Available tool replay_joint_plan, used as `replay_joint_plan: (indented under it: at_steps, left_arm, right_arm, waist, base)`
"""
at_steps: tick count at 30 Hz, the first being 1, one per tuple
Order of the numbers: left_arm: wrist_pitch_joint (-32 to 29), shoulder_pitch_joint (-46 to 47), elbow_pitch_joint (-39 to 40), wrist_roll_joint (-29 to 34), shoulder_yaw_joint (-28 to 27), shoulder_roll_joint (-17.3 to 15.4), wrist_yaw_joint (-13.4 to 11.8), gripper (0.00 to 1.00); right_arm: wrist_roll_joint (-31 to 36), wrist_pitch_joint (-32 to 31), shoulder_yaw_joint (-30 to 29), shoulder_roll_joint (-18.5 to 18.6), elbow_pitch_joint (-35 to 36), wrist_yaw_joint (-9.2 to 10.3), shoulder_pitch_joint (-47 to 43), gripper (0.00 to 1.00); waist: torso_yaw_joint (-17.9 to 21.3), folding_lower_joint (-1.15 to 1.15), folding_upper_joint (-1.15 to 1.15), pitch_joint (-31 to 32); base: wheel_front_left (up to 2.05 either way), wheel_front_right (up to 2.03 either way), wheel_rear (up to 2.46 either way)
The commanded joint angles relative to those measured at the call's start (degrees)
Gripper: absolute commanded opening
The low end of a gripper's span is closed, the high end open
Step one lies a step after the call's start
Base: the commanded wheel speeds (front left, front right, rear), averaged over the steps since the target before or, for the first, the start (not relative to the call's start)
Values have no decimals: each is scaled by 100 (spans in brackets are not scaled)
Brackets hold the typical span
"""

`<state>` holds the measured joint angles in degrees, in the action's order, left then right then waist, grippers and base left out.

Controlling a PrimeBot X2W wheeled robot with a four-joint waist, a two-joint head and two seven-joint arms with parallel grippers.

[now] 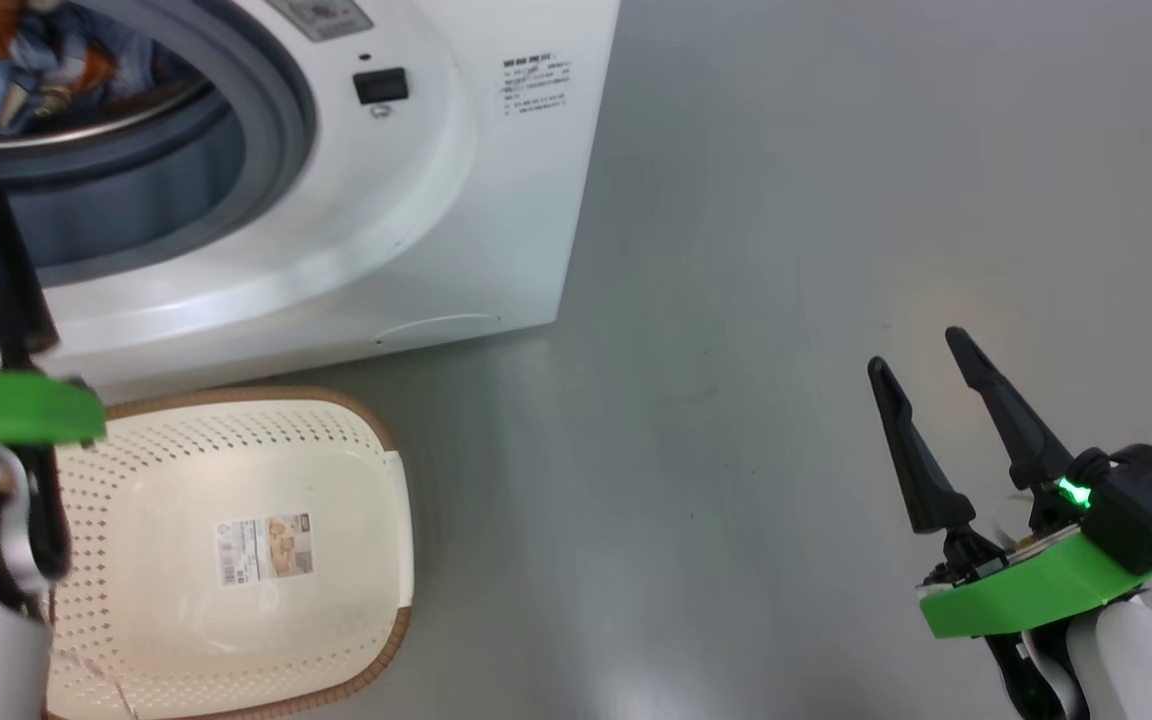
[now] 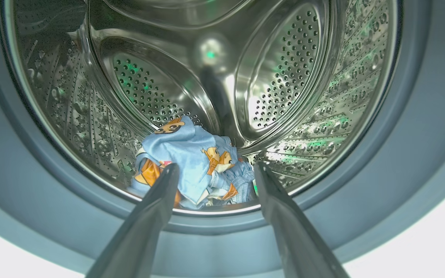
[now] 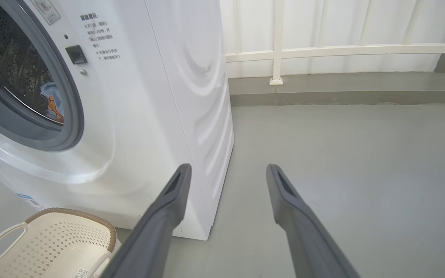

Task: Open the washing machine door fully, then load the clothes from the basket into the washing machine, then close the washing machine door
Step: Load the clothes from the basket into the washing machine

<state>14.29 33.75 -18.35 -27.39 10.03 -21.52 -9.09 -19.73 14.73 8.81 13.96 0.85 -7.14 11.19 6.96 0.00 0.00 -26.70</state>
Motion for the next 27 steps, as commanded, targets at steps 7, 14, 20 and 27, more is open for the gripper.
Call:
replay_joint_plan:
  at_steps: [7,14,20,27]
  left_arm:
    - [46,-1425,1242,80,-261,-194,-492,100]
    - [57,-2649,2072,152,-247,34,-861,100]
    - [62,-3375,2412,163,-151,220,-982,100]
    - [66,-3892,2616,209,-16,347,-1001,100]
  right_arm:
    - [139,27,132,144,68,-35,-307,100]
    - [182,27,54,209,-4,-35,-564,100]
    - [232,27,78,240,-44,-35,-823,100]
    - [259,27,60,268,-32,-35,-1030,100]
  waist:
    - [-146,0,0,500]
    - [-327,0,0,973]
    - [-479,0,0,1375]
    - [-595,0,0,1655]
  base:
    - [0,0,0]
    - [0,0,0]
    - [0,0,0]
    - [0,0,0]
